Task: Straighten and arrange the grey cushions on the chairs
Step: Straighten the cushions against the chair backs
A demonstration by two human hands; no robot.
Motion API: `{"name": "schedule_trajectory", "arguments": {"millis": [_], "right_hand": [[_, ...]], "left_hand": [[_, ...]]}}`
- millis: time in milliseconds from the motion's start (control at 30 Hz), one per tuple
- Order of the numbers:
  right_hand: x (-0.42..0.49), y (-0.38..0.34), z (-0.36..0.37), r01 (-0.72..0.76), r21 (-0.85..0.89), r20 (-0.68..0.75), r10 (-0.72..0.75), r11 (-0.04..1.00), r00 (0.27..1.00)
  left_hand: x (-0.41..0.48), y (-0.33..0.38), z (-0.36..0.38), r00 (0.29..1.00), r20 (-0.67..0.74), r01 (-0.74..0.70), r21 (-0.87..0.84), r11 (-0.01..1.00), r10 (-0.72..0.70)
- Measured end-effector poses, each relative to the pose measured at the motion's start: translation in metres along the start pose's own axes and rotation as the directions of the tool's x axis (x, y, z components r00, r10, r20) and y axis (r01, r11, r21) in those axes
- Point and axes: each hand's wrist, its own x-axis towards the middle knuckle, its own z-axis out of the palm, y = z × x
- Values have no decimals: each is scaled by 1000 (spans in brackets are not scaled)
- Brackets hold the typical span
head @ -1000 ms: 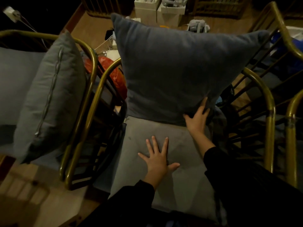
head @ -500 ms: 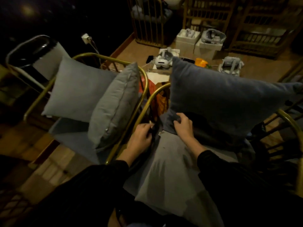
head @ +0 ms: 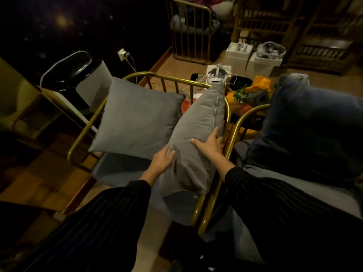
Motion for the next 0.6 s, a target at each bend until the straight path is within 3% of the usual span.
{"name": "schedule_trajectory", "arguments": {"millis": [100, 167, 267, 600], "right_hand": [[5, -10, 14, -95, -25, -46, 94, 995, 994], [14, -19, 16, -148, -62, -80, 143, 987, 986], [30, -27, 18, -207, -113, -114, 195, 972, 974], [63, -34, 55, -300, -262, -332, 206, 917, 921]], "left_hand": [[21, -10, 3, 978, 201, 95, -188, 978, -56], [38, -7, 10, 962, 254, 170, -291, 942, -95], [62, -6, 19, 958, 238, 232, -305, 924, -162], [147, -44, 32, 963, 239, 213, -406, 889, -122]]}}
